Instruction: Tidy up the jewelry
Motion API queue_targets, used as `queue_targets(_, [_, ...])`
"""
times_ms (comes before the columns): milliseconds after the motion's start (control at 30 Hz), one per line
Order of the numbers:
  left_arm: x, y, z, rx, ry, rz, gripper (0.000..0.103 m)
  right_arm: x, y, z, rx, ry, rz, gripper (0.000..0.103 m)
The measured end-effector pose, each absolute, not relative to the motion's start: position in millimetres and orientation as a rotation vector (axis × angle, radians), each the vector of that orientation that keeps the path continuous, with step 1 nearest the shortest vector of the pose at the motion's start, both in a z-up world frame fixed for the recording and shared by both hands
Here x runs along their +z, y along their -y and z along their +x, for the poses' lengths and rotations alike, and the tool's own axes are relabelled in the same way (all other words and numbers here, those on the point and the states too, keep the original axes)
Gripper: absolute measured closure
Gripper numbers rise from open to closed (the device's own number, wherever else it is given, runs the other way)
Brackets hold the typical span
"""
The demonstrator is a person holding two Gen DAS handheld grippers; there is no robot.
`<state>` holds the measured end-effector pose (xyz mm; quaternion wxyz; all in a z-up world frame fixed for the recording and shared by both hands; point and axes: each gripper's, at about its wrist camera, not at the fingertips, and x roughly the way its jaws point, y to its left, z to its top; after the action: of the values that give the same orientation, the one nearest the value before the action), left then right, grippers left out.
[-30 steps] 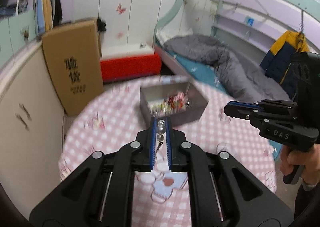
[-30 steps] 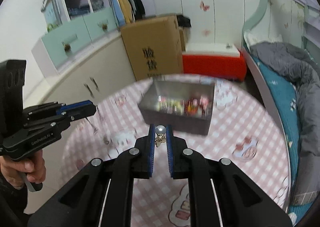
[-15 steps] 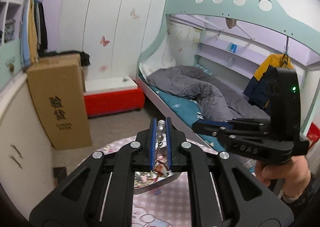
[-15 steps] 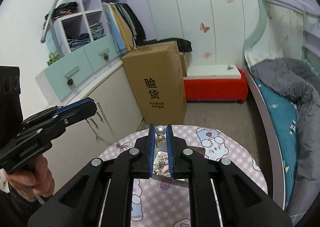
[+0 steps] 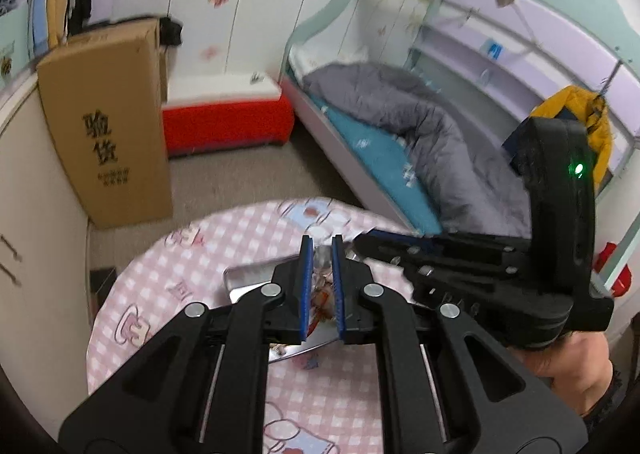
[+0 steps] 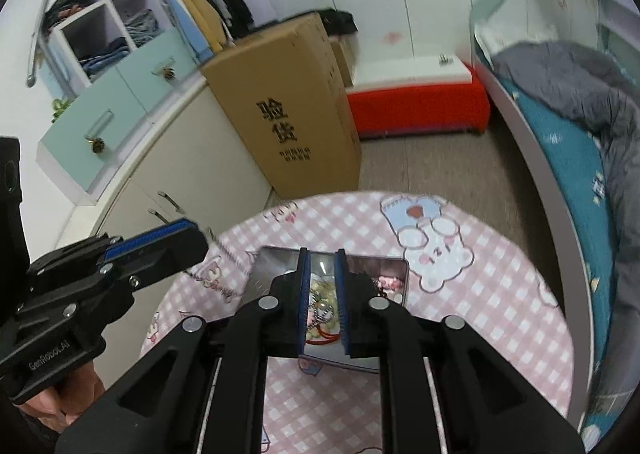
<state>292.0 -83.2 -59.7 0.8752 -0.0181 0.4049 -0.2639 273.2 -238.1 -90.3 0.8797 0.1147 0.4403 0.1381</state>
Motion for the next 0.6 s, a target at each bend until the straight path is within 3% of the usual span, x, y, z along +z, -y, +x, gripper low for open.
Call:
queue_targets(33, [-64, 83, 294, -0.531, -0.866, -0.028, 0.093, -94, 240, 275, 0.279, -0.927, 0.248, 0.074])
queue_targets(100, [-72, 80, 298, -0.493, -0.904, -0.017, 0.091, -99, 244, 277, 0.244, -0.931, 0.268, 0.008])
queue_targets(133, [-76, 77, 300, -0.458, -0.924, -0.009, 0.079, -99, 248, 274, 0.222, -0.903, 0.282, 0.008])
queue_targets(167, [-77, 74, 301, -0.434, -0.930, -0.010, 0.051, -98, 250, 274, 0.209, -0.896, 0.287, 0.008])
queue_targets(233, [-73, 65, 298, -0.382, -0.912, -0.024, 0.006, -98, 256, 274, 0.185, -0.905, 0.306, 0.008])
queue_targets(600, [-32, 42, 255, -0.165, -0.705, 0.095, 0.006, -68, 257, 251, 0.159, -0.853, 0.312, 0.008])
